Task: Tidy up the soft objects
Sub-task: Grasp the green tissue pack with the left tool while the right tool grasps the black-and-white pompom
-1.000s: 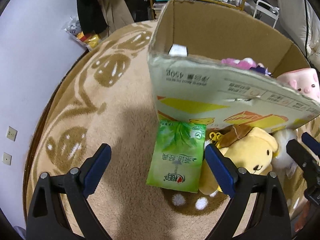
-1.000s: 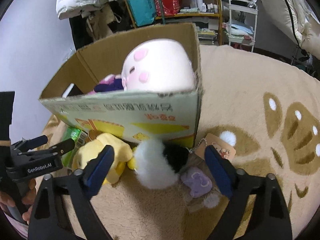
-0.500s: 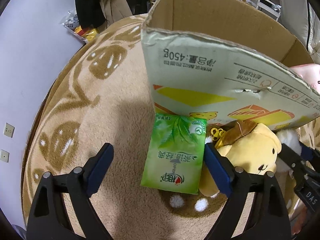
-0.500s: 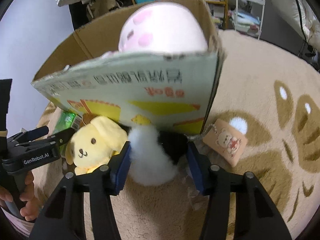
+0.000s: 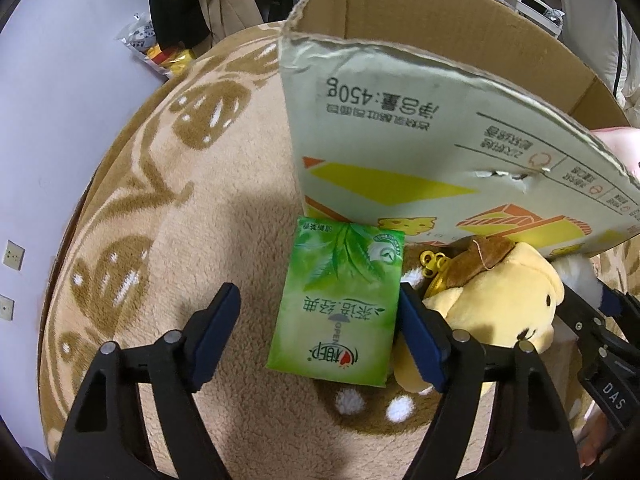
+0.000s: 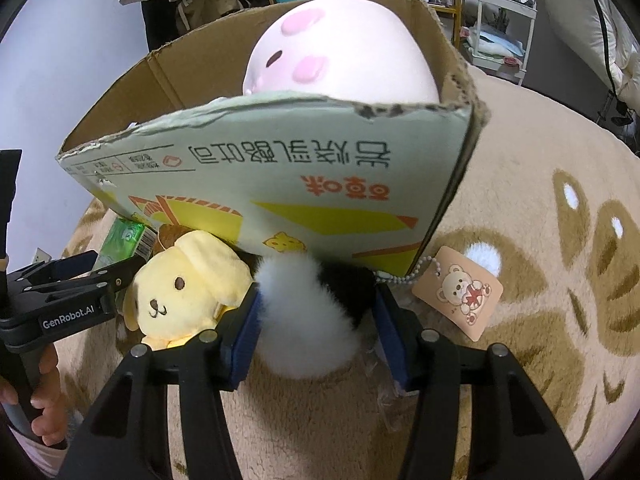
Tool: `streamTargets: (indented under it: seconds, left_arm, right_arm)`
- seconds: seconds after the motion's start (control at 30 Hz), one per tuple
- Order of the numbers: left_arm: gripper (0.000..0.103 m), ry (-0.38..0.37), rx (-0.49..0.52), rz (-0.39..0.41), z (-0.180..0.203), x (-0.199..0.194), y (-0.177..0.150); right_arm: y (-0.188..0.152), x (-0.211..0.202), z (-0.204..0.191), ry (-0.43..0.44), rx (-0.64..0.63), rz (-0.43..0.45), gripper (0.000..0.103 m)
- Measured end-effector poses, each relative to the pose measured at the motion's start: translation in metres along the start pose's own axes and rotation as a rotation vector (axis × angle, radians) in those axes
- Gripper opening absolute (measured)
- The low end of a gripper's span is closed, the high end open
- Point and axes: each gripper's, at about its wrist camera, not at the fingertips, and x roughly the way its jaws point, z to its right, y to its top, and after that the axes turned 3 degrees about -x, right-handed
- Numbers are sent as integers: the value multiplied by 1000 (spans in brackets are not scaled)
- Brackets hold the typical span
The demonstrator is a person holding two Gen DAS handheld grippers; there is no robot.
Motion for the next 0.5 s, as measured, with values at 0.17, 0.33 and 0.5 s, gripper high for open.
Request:
streamTargets:
  seconds: [0.17,0.33,0.5]
  left_arm:
    - [65,-7,7,-10,3,2,-2]
    - [54,-7,19,-9,4,3,-4]
    - [54,-9,16,-7,3,2,-5]
  right_arm:
    - [2,8,-1,-15,-8,-9,57]
    - [3,9,-3,-14,-15,-11,48]
    - [5,8,-2,5,-3,-12,43]
